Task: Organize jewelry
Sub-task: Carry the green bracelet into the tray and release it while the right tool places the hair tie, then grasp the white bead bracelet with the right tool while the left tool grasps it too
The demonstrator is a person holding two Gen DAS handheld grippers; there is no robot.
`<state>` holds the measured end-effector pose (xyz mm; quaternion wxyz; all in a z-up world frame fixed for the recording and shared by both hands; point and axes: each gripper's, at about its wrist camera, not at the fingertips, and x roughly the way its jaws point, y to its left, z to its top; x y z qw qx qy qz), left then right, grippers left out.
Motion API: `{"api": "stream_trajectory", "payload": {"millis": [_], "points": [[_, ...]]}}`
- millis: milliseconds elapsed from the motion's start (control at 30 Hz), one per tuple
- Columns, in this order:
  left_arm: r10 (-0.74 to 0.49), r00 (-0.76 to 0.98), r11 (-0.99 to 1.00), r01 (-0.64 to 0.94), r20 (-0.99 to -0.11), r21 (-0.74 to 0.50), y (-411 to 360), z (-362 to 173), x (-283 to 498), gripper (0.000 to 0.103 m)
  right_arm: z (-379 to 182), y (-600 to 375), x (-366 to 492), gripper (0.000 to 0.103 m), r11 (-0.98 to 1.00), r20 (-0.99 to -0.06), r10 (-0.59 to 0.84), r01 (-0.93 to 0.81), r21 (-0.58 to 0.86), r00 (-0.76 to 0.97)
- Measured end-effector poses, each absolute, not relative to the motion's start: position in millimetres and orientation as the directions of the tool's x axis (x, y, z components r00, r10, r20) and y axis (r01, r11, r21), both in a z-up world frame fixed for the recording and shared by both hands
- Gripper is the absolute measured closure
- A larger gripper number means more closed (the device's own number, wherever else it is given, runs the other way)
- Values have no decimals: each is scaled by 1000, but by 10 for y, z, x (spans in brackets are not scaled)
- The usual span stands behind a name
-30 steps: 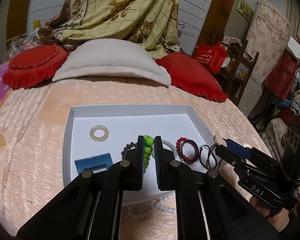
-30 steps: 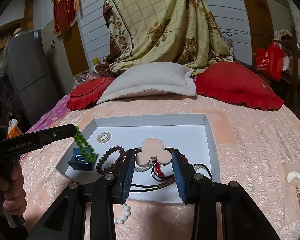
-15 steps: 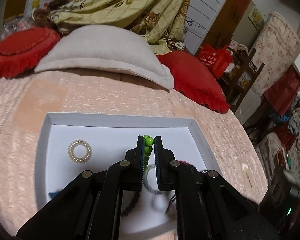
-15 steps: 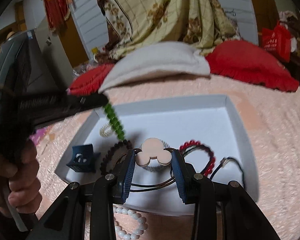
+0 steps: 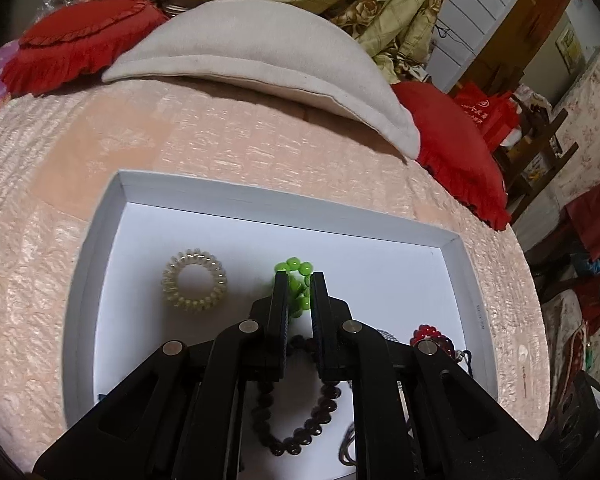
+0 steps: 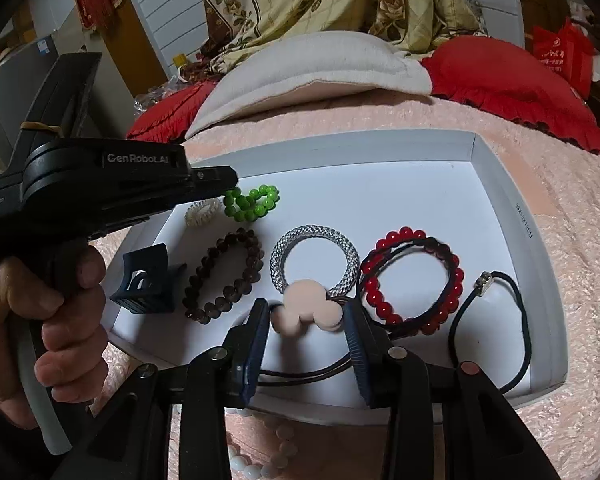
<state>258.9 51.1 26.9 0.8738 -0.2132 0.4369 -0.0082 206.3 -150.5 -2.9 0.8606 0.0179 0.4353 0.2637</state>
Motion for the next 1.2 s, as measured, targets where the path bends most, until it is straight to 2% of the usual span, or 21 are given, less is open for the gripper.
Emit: {"api": "stream_trajectory", "payload": {"millis": [133,200,267,467,667,867,1033,1200], "points": [[-191,625,911,-175,-757,-374,565,295,2529,87,15,-1551,2040,61,859,-726,478,-435,269,495],[-187,631,914,-169,-753,-369,574,330,2491,78,52,-1578,2020,61,862,-721,475,-430,267,505],[-195,640,915,-155,-743,-373,582,380,2441,75,112,-1610,1986,61,864,-708,475,-430,263,522],[-205,678,939,-67,-705,-337,546,593,2036,75,397,-1778,1664,61,848,-611,509,-475,236,606],[-207,674,964,16,-709,-266,435,611,1444,75,502,-1910,1279,61,833,-573,531,-509,218,624],[-197,620,977,58,-760,-206,169,470,971,75,393,-1931,1065,61,829,-620,527,-513,223,581],[-151,559,984,7,-815,-177,102,243,1005,75,120,-1795,1140,61,838,-713,475,-512,188,516],[-115,536,984,-54,-836,-170,162,117,1126,75,2,-1725,1237,62,837,-733,468,-514,188,493]]}}
